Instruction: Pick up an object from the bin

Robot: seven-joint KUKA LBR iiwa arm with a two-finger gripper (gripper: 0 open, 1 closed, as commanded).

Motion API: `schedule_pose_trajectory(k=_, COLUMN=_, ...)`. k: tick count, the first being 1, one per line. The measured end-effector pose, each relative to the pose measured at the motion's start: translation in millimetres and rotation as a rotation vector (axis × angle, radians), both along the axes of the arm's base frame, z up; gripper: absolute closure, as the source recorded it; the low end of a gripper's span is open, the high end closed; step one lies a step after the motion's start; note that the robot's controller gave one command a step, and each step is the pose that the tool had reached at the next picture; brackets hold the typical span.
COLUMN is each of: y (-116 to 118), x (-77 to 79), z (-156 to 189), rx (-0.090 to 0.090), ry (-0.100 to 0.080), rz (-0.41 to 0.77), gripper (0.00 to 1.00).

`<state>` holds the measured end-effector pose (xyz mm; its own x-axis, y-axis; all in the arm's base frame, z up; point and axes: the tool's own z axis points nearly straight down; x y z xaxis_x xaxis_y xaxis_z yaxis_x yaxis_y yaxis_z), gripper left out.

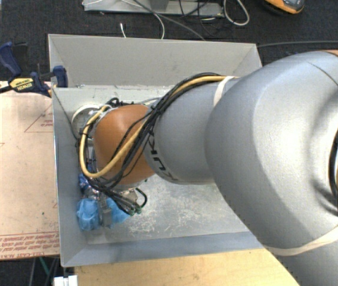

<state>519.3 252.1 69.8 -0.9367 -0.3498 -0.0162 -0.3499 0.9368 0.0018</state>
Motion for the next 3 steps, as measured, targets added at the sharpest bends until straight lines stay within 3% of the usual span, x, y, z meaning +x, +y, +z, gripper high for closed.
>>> schedule_pose_trajectory(k=2, y=0.0, x=0.0, z=0.0, rx=0.0, ry=0.0, rz=0.0, gripper=1.0)
schedule_pose_trajectory(k=3, y=-6.9, x=-21.9, z=98.4, rx=-0.001, ry=0.004, rz=0.024, gripper=1.0)
